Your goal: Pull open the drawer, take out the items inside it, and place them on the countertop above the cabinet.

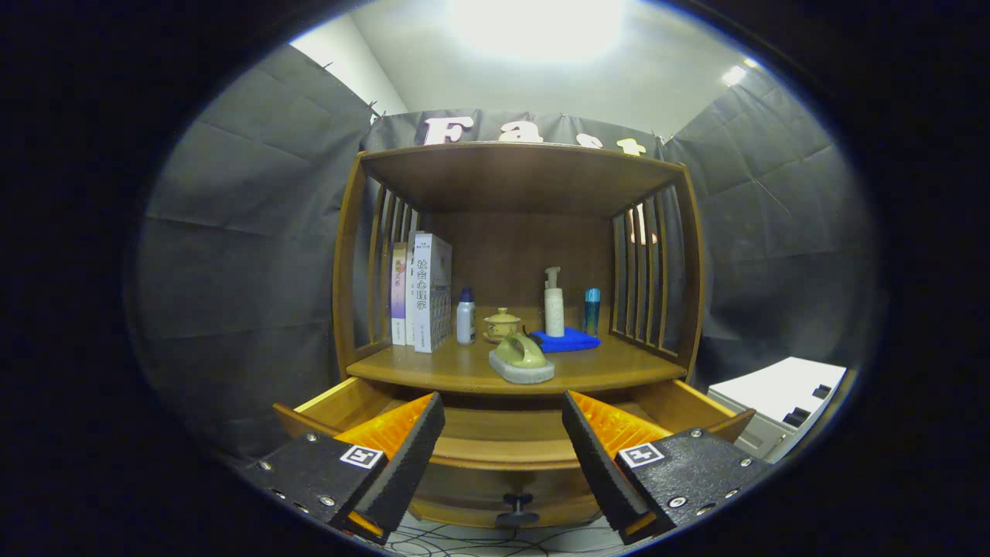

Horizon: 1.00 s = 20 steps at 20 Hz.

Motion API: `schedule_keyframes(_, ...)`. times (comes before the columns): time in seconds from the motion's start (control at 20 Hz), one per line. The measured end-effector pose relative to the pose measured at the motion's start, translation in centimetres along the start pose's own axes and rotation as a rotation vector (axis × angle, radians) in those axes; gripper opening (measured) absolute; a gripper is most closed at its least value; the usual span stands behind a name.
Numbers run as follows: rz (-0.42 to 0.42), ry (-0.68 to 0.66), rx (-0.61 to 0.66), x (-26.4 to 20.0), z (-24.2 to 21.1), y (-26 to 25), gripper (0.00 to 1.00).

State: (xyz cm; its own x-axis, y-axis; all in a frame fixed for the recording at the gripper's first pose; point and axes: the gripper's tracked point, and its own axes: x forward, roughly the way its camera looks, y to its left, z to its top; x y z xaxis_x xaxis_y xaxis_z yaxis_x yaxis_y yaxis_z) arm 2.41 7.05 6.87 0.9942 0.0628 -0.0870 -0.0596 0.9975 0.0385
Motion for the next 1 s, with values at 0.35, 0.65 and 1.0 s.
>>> schedule_keyframes(0.35, 0.046, 0.060, 0.015, -2.9, -6.0, 1.2, 0.95)
schedule_keyframes(0.65, 0.043, 0.118, 0.046, -3.2, -10.4, 0.9, 0.95)
schedule_keyframes(1.0, 0.038, 0.139, 0.031, -1.0, -11.6, 0.0, 0.95)
